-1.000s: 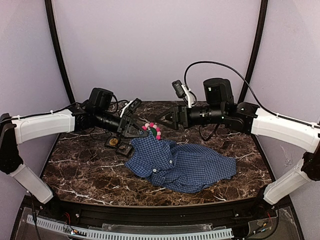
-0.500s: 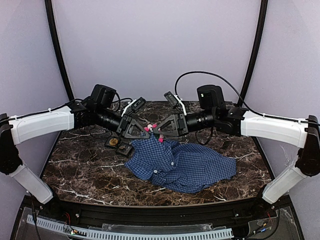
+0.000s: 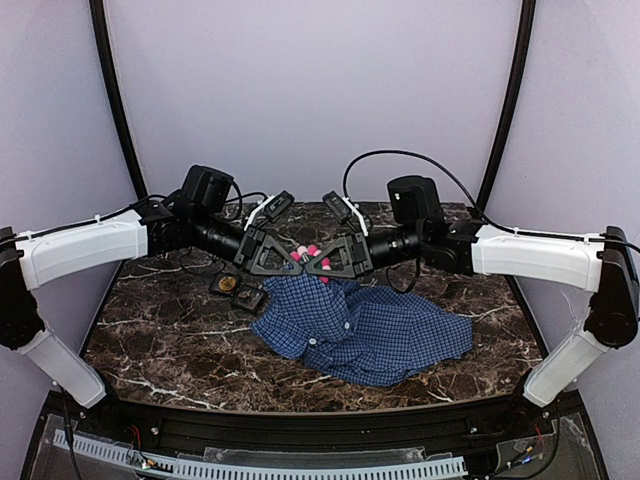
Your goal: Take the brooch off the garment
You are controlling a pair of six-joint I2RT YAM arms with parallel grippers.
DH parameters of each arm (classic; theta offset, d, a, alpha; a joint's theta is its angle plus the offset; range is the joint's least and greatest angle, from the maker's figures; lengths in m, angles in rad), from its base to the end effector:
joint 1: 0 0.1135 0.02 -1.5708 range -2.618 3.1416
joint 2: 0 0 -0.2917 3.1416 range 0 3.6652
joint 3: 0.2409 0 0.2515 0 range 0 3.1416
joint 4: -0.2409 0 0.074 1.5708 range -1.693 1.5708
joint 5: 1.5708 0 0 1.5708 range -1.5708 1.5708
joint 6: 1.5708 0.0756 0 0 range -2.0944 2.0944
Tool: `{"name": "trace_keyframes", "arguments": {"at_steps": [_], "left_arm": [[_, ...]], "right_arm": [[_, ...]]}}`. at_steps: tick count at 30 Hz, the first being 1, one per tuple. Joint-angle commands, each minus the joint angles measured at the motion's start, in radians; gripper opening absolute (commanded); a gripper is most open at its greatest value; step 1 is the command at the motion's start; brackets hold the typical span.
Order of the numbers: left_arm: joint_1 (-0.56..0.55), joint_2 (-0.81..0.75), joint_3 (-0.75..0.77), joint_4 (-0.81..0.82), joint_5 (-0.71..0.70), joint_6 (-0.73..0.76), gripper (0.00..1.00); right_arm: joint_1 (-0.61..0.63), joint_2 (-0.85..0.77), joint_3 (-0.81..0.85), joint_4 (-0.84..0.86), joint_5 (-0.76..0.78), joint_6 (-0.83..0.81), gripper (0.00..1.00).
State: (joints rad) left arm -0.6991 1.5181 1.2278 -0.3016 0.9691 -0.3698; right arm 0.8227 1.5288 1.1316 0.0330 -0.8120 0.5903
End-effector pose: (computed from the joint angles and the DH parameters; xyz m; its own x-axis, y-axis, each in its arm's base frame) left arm 0.2299 -0.2747 0.3272 -0.7191 0.3373 -0.6075 0.6735 0.1232 -0.7288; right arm 0.2142 0.3114 0.3209 -0.7388 -0.2330 -0.6324 -0.6673 0.1213 0.7348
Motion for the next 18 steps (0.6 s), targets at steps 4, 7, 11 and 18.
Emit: {"name": "trace_keyframes", "arguments": {"at_steps": [4,7,11,18], "left_arm": [[-0.005,-0.042,0.029,-0.003,0.002,0.010,0.01],[-0.007,-0.042,0.029,-0.008,0.002,0.015,0.01],[-0.009,-0.041,0.032,-0.017,0.004,0.023,0.01],[-0.010,-0.041,0.032,-0.030,0.010,0.034,0.01]], "right_arm": [[0.000,0.015,-0.009,0.042,-0.014,0.010,0.18],[0.000,0.024,-0.006,0.041,-0.023,0.016,0.16],[0.000,0.042,-0.006,0.063,-0.078,0.037,0.17],[-0.003,0.050,-0.015,0.173,-0.176,0.109,0.43]]}}
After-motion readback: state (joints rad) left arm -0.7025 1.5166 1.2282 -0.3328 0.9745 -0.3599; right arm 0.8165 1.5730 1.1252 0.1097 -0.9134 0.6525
